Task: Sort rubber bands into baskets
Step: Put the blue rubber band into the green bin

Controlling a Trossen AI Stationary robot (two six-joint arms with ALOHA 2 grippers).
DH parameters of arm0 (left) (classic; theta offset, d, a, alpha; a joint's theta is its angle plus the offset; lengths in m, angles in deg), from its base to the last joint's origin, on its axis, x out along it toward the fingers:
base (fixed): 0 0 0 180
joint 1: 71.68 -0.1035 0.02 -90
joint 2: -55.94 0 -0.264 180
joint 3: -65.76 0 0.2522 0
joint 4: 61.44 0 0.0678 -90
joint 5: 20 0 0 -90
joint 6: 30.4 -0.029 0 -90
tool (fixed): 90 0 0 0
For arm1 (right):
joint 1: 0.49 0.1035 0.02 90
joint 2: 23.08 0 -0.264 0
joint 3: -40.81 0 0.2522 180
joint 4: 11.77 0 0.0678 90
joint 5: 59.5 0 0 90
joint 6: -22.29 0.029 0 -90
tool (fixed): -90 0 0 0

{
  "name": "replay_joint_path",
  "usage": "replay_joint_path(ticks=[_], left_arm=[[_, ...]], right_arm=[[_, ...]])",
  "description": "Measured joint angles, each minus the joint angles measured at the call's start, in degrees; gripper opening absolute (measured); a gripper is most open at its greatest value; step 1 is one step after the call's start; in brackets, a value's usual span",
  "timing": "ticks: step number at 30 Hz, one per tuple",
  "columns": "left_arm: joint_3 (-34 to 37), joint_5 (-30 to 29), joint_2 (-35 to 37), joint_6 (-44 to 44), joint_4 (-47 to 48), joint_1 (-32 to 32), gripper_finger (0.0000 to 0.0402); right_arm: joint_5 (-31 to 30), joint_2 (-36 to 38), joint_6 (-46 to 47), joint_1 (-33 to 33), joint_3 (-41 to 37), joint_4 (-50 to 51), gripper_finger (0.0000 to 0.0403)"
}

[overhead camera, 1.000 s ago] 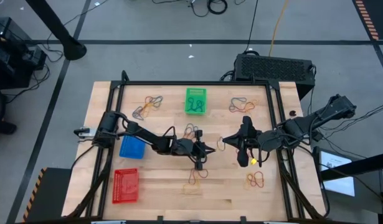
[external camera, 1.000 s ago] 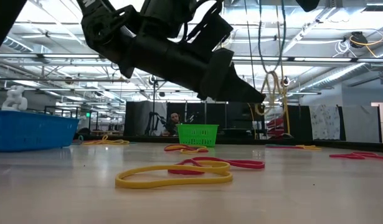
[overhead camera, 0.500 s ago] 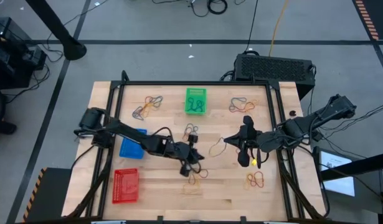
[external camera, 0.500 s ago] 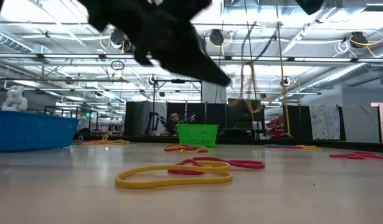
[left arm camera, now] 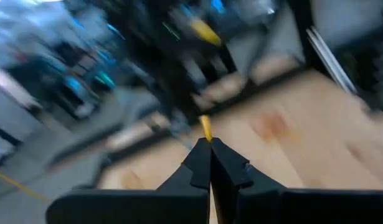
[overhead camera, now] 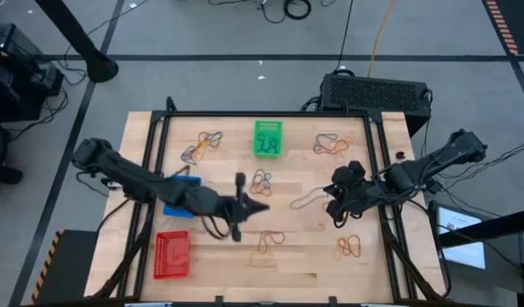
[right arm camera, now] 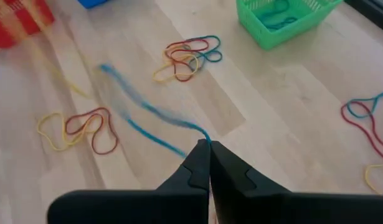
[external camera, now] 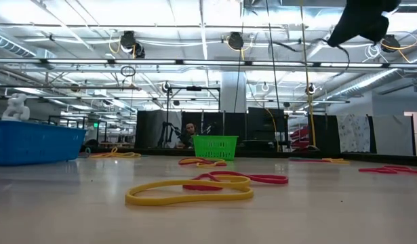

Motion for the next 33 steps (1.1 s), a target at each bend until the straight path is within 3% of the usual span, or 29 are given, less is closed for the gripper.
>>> replay_joint_path(ticks=[7,14,18,22,27,33], left_arm=[[0.0,-2.8,7.6,-0.9,-4.9,-1.5,0.0],[0.0,-1.4,8.1,4.2,2.3,-4.2,0.0],[0.2,4.6,2.7,8.1,3.1,-6.3,0.0],[0.3,5.1,-4.6,8.3,0.5,-7.3,0.0],[0.3,5.3,-15.1,8.2,-9.6,-8.7,0.0],[-2.0,9.4,-27.2,8.5,-27.1,-11.6,0.0]], right_arm=[[0.1,-2.8,-0.3,-0.1,-3.3,-1.4,0.0],[-0.4,-4.2,-6.2,0.0,-3.3,-8.7,0.0],[-1.5,-2.4,-9.9,-0.2,-2.5,-11.5,0.0],[-7.7,-0.3,-11.5,-0.3,0.8,-11.8,0.0],[-11.6,0.9,-16.5,-0.7,5.3,-12.8,0.0],[-12.5,0.9,-22.1,-0.8,9.0,-16.5,0.0]])
